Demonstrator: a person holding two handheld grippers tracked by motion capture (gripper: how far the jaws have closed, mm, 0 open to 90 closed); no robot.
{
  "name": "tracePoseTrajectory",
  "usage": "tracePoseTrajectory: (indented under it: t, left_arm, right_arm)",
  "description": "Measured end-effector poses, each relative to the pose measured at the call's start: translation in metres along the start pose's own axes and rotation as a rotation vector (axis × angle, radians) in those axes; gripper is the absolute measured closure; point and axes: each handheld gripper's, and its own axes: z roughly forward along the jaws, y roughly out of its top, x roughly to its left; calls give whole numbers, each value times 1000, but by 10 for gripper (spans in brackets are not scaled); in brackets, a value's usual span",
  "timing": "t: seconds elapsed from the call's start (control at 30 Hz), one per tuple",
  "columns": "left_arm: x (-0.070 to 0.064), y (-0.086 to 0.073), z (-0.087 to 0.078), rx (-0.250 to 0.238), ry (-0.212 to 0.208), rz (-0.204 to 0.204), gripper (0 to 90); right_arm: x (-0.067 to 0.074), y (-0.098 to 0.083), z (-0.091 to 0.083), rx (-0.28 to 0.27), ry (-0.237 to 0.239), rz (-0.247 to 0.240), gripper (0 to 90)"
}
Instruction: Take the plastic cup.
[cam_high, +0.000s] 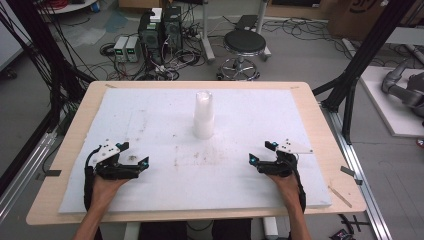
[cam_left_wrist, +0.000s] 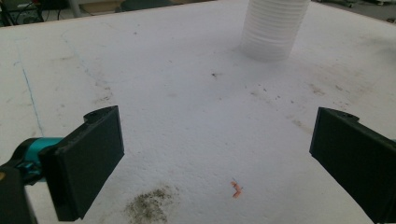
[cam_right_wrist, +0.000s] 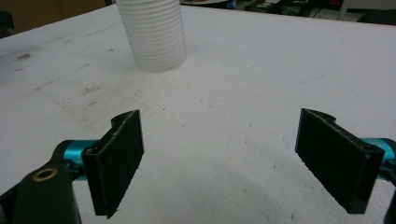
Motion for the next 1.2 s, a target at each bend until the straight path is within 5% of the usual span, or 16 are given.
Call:
tracePoseTrajectory:
  t: [0.2, 0.53, 0.83, 1.2]
  left_arm:
    - [-1, 15, -3, -22, -24, 18, 28]
    - [3, 82, 2, -51, -119, 101, 28]
    - [5, 145, 27, -56, -213, 166, 28]
    - [4, 176, 59, -44, -304, 201, 28]
  right_arm:
    - [-1, 0, 0, -1, 2, 0, 154]
    - [-2, 0, 0, -7, 6, -1, 154]
    - [-1, 0, 0, -5, 4, 0, 154]
    - [-1, 0, 0, -7, 2, -2, 154]
